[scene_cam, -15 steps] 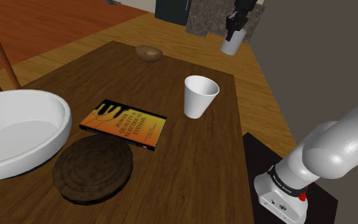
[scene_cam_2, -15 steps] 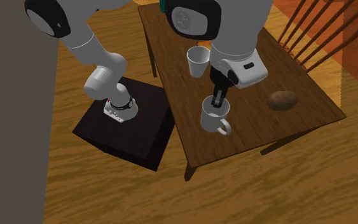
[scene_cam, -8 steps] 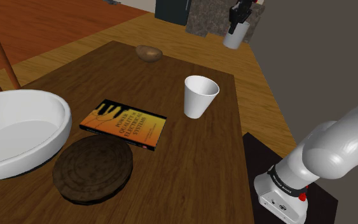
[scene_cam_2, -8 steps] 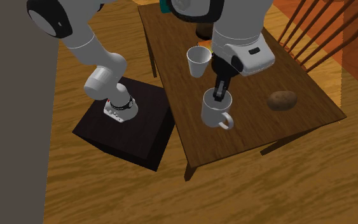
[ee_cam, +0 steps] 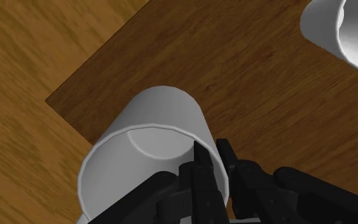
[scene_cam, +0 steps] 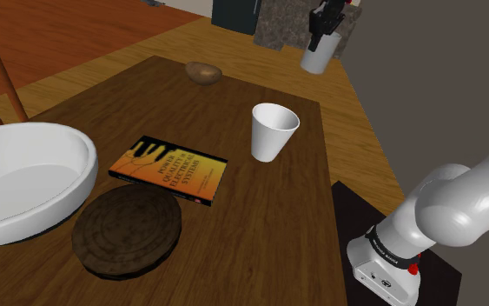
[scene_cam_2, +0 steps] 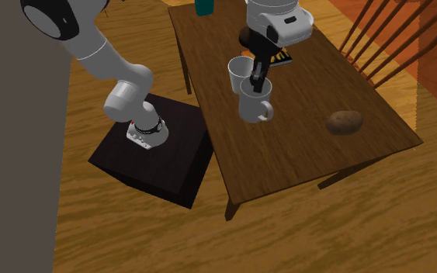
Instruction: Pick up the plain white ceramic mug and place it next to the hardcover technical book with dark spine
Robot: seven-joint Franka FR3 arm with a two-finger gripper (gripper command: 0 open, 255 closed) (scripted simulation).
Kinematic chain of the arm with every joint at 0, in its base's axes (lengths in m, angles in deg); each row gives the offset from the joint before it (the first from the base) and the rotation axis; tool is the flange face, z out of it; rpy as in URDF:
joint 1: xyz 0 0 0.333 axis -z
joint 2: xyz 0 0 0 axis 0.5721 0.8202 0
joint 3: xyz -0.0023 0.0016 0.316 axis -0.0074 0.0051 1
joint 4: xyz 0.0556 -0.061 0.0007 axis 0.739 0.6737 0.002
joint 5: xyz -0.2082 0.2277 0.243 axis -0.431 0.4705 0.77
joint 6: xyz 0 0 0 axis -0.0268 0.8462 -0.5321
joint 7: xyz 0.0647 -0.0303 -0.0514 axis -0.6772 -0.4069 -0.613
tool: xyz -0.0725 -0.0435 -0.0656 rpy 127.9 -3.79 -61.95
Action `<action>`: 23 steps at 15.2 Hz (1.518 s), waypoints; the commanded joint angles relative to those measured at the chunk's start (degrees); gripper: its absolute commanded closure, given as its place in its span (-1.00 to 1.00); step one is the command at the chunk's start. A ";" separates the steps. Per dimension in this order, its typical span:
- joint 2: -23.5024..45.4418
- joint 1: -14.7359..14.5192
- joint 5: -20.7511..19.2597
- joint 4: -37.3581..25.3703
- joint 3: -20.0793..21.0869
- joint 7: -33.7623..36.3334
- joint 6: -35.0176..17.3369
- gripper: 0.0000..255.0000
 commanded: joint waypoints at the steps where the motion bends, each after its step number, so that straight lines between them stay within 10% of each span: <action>1: -2.39 -0.93 0.34 2.54 1.74 2.67 -0.07 1.00; 23: -7.23 -9.93 7.61 3.68 24.08 33.04 3.30 1.00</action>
